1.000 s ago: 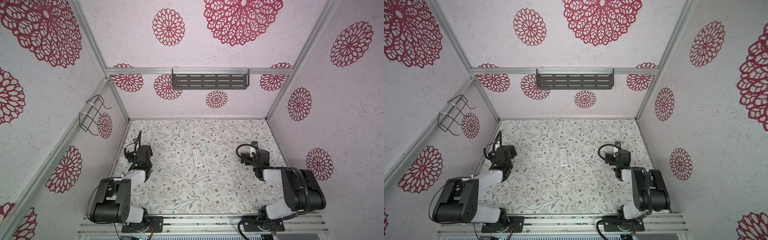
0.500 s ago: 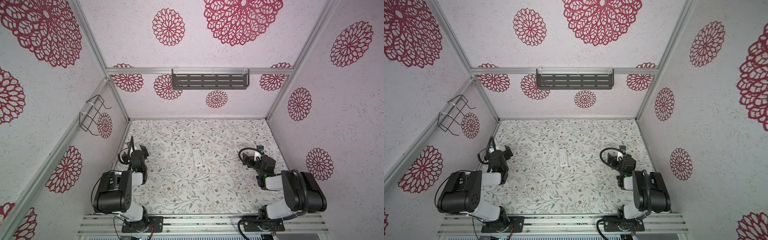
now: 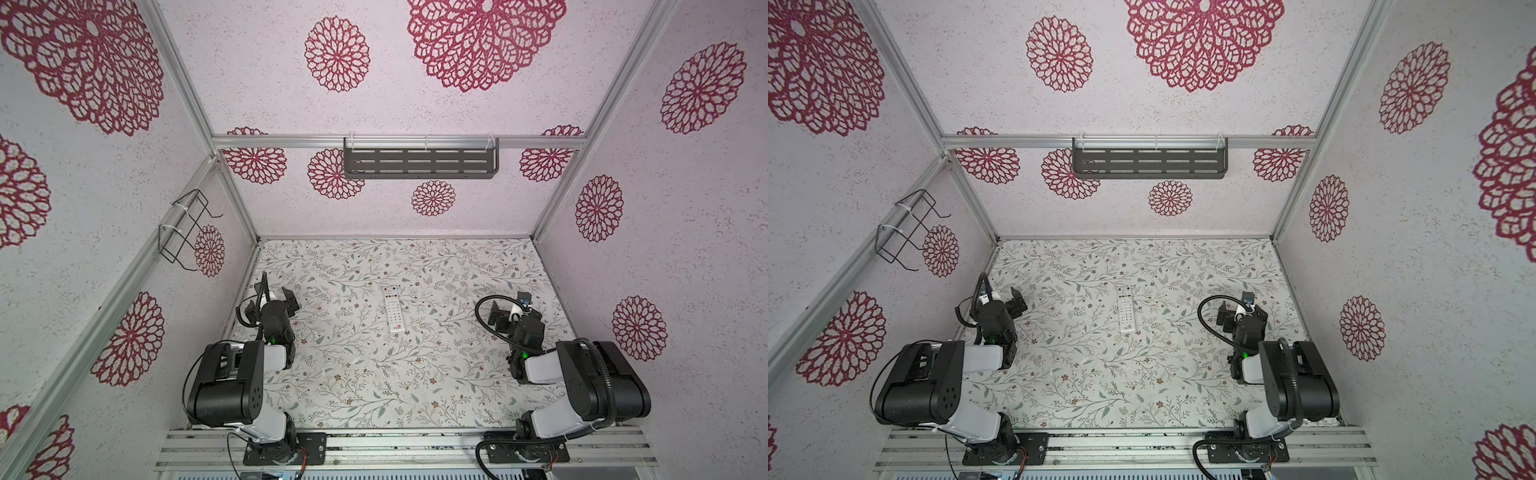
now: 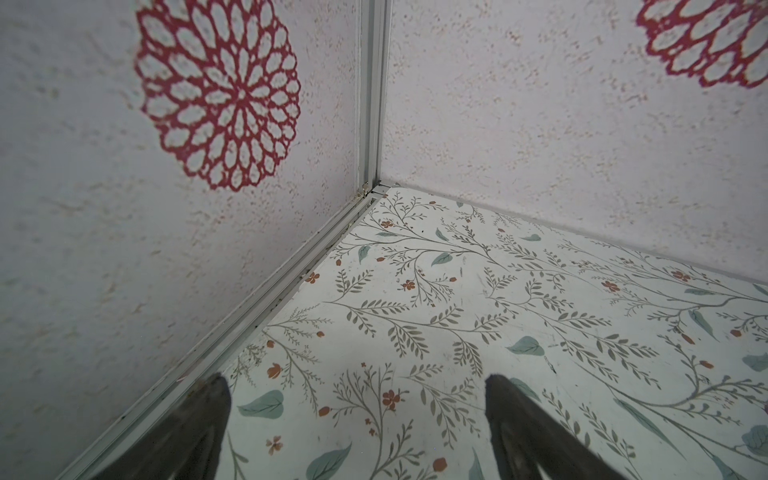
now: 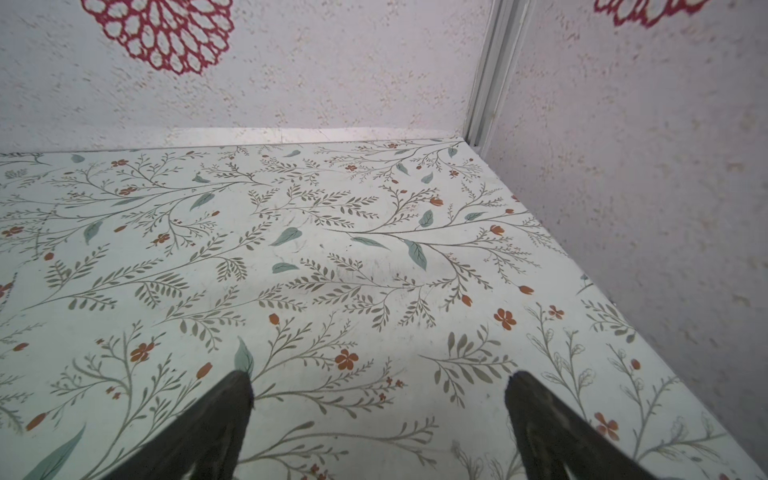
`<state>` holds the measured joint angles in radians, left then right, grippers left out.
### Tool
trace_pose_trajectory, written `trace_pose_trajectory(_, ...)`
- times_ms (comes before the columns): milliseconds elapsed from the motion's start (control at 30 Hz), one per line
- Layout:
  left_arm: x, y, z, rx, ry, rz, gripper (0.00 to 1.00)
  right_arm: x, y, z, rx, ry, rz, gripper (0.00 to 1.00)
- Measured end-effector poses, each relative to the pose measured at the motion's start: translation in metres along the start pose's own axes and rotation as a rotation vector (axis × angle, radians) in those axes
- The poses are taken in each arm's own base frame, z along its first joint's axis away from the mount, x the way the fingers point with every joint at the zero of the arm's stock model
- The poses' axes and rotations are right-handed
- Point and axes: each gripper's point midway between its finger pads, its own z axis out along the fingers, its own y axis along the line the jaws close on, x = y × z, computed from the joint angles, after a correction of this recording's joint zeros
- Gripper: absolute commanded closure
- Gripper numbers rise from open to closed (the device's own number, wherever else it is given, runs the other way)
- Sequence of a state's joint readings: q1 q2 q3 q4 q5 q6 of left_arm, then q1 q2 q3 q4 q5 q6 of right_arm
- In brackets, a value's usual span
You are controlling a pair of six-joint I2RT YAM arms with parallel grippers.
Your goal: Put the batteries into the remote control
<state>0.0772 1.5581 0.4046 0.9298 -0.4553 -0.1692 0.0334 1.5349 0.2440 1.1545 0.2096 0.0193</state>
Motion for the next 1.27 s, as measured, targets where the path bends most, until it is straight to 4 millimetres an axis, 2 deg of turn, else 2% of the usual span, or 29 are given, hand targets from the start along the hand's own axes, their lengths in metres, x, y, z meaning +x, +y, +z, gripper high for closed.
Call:
trace_pose_trajectory(233,-0.0001,-0.0001,0.0,0.001,0.0,0.0,0.03,0.0,-0.005,-0.0001,0.03,0.0,0.0,0.01)
trace_pose_trajectory(1267,-0.0001,-0.0003,0.0,0.002,0.0,0.0,0.03,0.0,-0.0056,-0.0001,0.033,0.0,-0.001,0.01)
